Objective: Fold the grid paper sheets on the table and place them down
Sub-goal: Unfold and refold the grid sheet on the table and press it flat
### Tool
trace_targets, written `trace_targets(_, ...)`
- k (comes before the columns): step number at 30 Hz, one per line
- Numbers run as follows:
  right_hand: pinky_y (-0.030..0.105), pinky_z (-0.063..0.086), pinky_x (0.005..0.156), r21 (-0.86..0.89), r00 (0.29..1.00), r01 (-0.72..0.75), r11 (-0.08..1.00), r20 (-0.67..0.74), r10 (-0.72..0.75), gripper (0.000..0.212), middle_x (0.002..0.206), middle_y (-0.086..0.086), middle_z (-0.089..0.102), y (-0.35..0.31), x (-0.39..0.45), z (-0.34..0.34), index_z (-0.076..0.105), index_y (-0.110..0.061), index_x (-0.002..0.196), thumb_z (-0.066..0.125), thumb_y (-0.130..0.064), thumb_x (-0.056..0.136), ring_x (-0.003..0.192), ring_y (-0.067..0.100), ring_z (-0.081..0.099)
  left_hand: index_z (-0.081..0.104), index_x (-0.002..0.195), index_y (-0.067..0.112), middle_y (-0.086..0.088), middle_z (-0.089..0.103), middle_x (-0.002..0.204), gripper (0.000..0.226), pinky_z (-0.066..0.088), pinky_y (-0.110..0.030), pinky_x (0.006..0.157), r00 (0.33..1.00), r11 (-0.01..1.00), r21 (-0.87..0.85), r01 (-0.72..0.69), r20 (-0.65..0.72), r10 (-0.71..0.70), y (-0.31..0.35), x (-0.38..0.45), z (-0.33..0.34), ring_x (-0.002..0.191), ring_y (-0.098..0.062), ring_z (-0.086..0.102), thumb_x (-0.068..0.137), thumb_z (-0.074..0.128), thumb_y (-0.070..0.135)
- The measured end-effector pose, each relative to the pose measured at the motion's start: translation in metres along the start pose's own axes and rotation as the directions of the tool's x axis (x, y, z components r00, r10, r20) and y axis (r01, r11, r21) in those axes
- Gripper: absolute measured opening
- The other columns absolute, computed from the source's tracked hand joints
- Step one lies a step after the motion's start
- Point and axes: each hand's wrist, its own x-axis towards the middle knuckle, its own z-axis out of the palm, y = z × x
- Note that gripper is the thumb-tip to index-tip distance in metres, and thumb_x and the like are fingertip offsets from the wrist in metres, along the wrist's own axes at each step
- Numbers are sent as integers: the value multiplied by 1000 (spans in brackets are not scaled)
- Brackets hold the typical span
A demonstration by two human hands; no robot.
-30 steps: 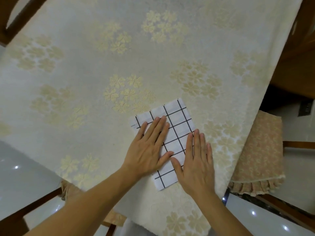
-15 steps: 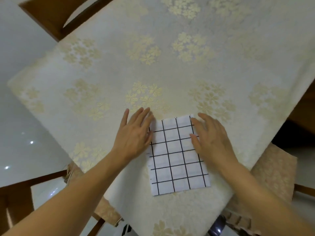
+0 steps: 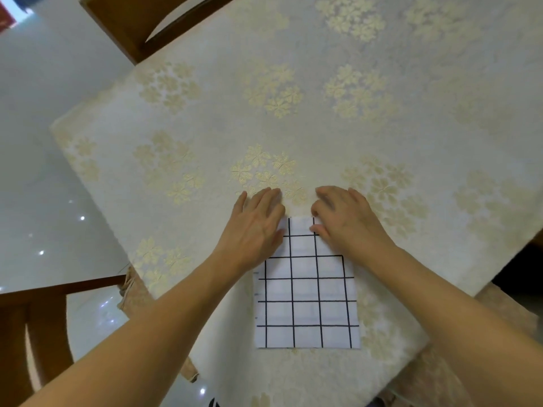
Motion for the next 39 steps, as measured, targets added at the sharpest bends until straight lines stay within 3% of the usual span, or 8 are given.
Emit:
trace_targets(7,57,0,120,-13,981,-29,999,190,31,31,164,11,4,5,12,0,54,-13,115,45,-40,101,151,31,-5,53,120,11,-15,37,154,36,32,-58,112,1000,999,-51,7,3,-7,3,5,3,143,-33,34,93,55,34)
trace_targets(13,61,20,116,60,999,37,998,-3,-37,19,153,18,34,3,3,-3,59,-10,100,56,-28,97,145,37,24,52,121,21,-10,36,153,40,27,-59,114,999,989,-140,-37,13,40,1,13,0,142,-29,33,91,48,47)
trace_targets(18,59,22,116,121,992,73,990,-108,-60,12,145,13,45,7,-1,-25,57,-14,94,61,-26,92,137,32,38,61,118,10,-9,58,136,31,29,-64,112,993,984,-142,-109,-54,103,1,21,-7,130,-30,50,91,65,25)
trace_targets(23,52,12,121,111,996,39,993,77,-48,43,153,-4,38,9,10,-50,54,-28,132,57,-45,93,143,18,31,62,118,10,-7,68,126,26,35,-60,111,973,982,-50,-181,-152,171,4,23,-20,126,-28,57,93,61,17)
trace_targets(26,48,15,120,42,979,41,998,197,-48,33,150,-8,42,-1,16,-65,59,-32,128,48,-41,98,136,15,39,60,123,8,-7,70,122,28,34,-56,113,971,989,0,-146,-190,143,6,17,-30,127,-27,57,98,56,19)
trace_targets(30,36,48,86,-33,991,87,996,107,-83,29,127,-8,62,-17,-1,-83,64,-28,119,43,-30,99,108,20,59,60,123,6,-9,72,117,29,39,-55,110,958,992,22,-122,-258,123,13,1,-49,123,-29,60,95,61,15)
trace_targets(35,31,48,69,-41,996,82,996,-41,-84,29,117,-6,66,-44,-41,-84,62,-26,122,46,-25,97,104,21,60,62,121,8,-8,73,114,36,43,-50,109,955,995,-19,-103,-282,93,28,-35,-61,122,-28,61,86,70,8)
trace_targets(39,33,54,58,-32,988,33,999,-152,-37,36,108,0,71,-61,-75,-58,69,-20,113,74,-16,77,90,22,67,64,115,10,-6,71,117,30,46,-45,107,955,990,-67,-125,-277,102,39,-66,-48,115,-27,64,85,69,9)
